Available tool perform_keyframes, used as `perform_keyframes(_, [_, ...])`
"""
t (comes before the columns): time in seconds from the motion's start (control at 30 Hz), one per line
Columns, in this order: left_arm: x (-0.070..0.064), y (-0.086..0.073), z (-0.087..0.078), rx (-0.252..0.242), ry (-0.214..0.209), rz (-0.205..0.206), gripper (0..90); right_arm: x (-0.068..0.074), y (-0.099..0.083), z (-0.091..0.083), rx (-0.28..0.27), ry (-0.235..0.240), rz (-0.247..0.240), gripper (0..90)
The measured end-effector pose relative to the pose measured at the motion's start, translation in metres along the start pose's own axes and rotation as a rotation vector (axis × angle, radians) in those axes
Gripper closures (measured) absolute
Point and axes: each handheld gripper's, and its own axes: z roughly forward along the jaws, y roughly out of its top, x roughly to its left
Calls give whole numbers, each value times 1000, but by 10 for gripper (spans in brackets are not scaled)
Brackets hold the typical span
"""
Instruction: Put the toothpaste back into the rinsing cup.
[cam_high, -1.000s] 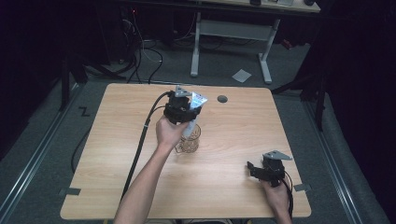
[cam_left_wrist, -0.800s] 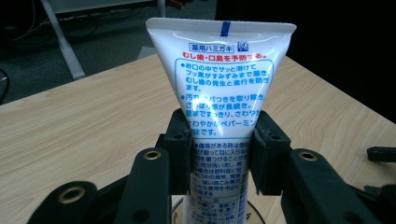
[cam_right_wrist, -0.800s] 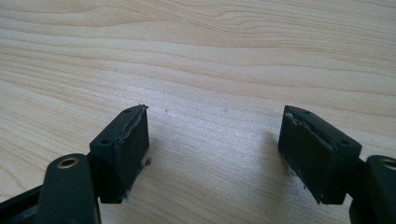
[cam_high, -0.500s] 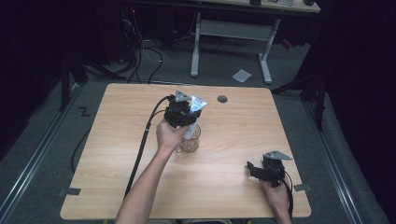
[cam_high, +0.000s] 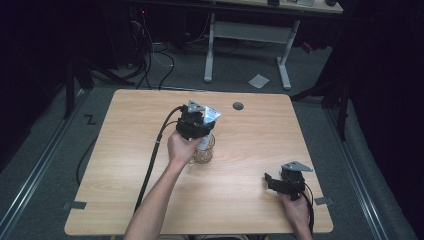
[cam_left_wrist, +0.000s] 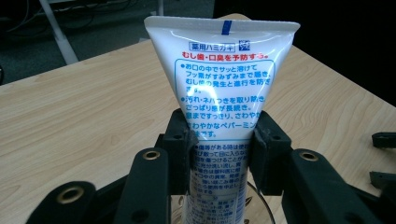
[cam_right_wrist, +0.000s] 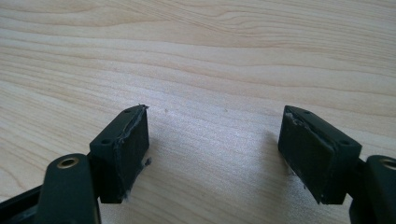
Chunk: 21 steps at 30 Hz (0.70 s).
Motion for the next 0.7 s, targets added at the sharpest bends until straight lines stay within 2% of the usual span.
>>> perform_keyframes(0.27, [-4,-2,0,9,-3,20,640,0,0,0,0,0,0,245])
perform_keyframes(0.7, [0,-10,-3,2,2,-1,638,0,0,0,0,0,0,245])
